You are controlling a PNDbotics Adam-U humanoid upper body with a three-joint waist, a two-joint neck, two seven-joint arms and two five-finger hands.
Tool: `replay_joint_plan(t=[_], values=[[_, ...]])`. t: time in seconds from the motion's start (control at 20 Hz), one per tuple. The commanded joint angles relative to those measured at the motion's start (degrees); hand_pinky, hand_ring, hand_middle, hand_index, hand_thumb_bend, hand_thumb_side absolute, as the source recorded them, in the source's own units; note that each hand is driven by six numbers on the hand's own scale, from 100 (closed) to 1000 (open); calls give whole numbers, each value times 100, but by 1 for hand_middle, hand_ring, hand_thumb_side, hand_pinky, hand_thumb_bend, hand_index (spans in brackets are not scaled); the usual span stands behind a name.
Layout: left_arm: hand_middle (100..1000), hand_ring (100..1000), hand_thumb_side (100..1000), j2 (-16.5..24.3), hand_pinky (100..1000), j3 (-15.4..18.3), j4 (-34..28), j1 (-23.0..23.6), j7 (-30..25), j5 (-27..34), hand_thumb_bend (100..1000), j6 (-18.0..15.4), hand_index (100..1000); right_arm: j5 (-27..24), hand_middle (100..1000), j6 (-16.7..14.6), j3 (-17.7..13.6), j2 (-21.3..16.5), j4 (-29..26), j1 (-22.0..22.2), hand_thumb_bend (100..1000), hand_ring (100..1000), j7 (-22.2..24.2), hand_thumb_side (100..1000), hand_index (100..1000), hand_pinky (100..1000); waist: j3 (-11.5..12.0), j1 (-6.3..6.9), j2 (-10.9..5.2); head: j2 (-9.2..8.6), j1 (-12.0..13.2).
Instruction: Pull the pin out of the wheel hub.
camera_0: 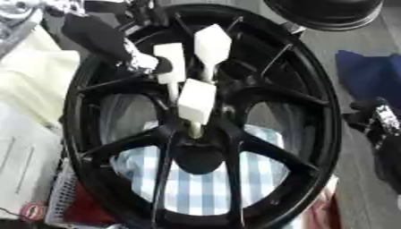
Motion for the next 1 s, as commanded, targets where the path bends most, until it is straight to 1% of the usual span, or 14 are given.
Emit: replay_joint_plan(t=[0.05, 0.1, 0.15, 0.3, 0.4, 0.5, 0.55, 0.6, 0.65, 0.7, 0.75, 0.85, 1.0], values=[[807, 823, 624, -49, 786, -11, 150, -146, -405, -108, 452, 351, 878, 4, 524, -2, -11, -49, -41, -44, 100, 769, 3, 783, 691, 863, -21, 15, -85, -44, 30], [805, 821, 603, -86, 785, -31, 217, -146, -413, -139, 458, 338, 875, 2, 524, -1, -8, -42, -38, -50, 100, 769, 4, 786, 691, 864, -29, 15, -76, -48, 37], [804, 820, 619, -119, 783, -49, 280, -146, -422, -163, 455, 321, 874, 1, 524, -1, -6, -35, -34, -54, 100, 769, 4, 789, 691, 864, -37, 15, -68, -52, 44], [784, 803, 613, -180, 769, -90, 408, -133, -461, -197, 454, 250, 858, 1, 524, 1, -8, -18, -25, -55, 100, 769, -4, 793, 691, 864, -62, 13, -49, -54, 51], [760, 781, 591, -209, 758, -96, 439, -135, -485, -176, 442, 215, 844, 2, 524, 2, -12, -9, -21, -57, 100, 769, -13, 795, 691, 864, -71, 13, -41, -50, 57], [716, 746, 573, -236, 742, -97, 448, -146, -488, -143, 423, 206, 813, -1, 524, 4, -8, 0, -16, -64, 100, 769, -15, 797, 691, 864, -74, 10, -35, -54, 62], [678, 715, 546, -248, 721, -94, 448, -151, -474, -120, 362, 214, 788, -1, 524, 5, -6, 4, -13, -67, 100, 769, -15, 799, 691, 864, -76, 8, -33, -54, 62], [662, 702, 534, -260, 712, -85, 443, -155, -435, -85, 336, 235, 775, -1, 524, 7, -4, 8, -10, -68, 100, 769, -15, 801, 691, 864, -79, 6, -32, -51, 64], [627, 674, 510, -266, 692, -77, 438, -156, -383, -42, 288, 267, 748, -2, 524, 9, -3, 13, -4, -67, 100, 769, -17, 805, 691, 864, -82, 3, -31, -49, 67], [616, 662, 503, -268, 683, -66, 430, -156, -318, 7, 266, 308, 738, -2, 524, 12, -3, 19, 4, -64, 100, 769, -22, 807, 691, 864, -84, 1, -30, -51, 69], [577, 626, 460, -270, 654, -49, 416, -157, -239, 68, 166, 353, 704, -1, 524, 16, -2, 25, 13, -59, 100, 769, -27, 818, 691, 864, -86, -1, -30, -51, 72], [543, 603, 439, -266, 631, -4, 362, -158, -31, 256, 100, 456, 674, 5, 525, 34, 1, 44, 42, -49, 100, 770, -41, 833, 691, 865, -88, -3, -29, -49, 73], [503, 572, 405, -227, 603, 81, 235, -162, 316, 587, 100, 586, 632, 19, 525, 63, 4, 63, 77, -36, 100, 770, -61, 846, 691, 865, -85, -1, -28, -45, 74]])
